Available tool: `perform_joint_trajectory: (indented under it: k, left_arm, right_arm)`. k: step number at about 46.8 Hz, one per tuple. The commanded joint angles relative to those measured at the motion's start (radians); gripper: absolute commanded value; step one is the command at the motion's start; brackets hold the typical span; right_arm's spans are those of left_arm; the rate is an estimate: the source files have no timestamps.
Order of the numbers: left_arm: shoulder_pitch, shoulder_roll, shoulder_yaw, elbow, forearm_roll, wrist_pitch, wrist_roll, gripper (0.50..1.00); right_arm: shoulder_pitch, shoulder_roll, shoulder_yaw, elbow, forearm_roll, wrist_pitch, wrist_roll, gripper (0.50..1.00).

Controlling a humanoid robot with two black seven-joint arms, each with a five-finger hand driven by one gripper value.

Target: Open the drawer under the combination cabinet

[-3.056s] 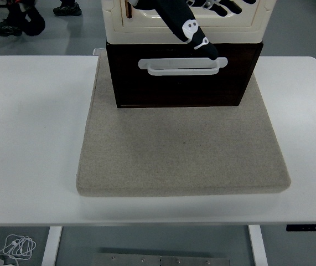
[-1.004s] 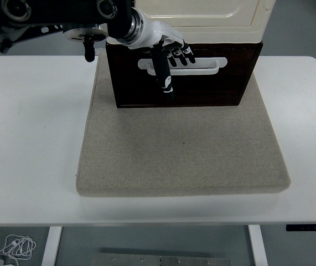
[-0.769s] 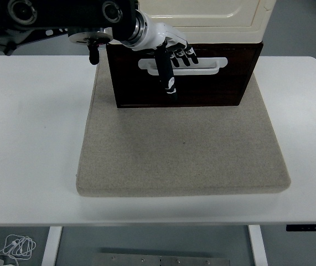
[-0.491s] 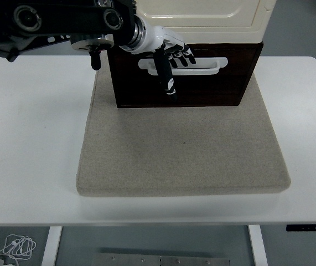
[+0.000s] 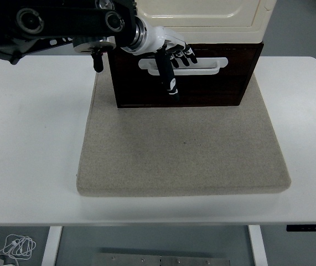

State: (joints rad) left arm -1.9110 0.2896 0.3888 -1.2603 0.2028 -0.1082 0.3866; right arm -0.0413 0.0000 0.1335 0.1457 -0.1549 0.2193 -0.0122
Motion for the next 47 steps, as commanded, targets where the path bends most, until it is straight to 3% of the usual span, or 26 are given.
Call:
perform_joint_trajectory:
  k: [1, 47]
  left_arm:
    - [0.007, -0.007, -0.001, 0.007, 0.0, 0.002, -0.002, 1.0]
    - [0.02, -0.024, -0.016, 0.025, 0.0, 0.001, 0.002, 1.0]
  right_arm:
    - [0.0, 0.0, 0.0, 0.0, 0.0, 0.0, 0.0, 0.926]
    - [0.0, 0.0, 0.0, 0.0, 0.0, 0.0, 0.0, 0.926]
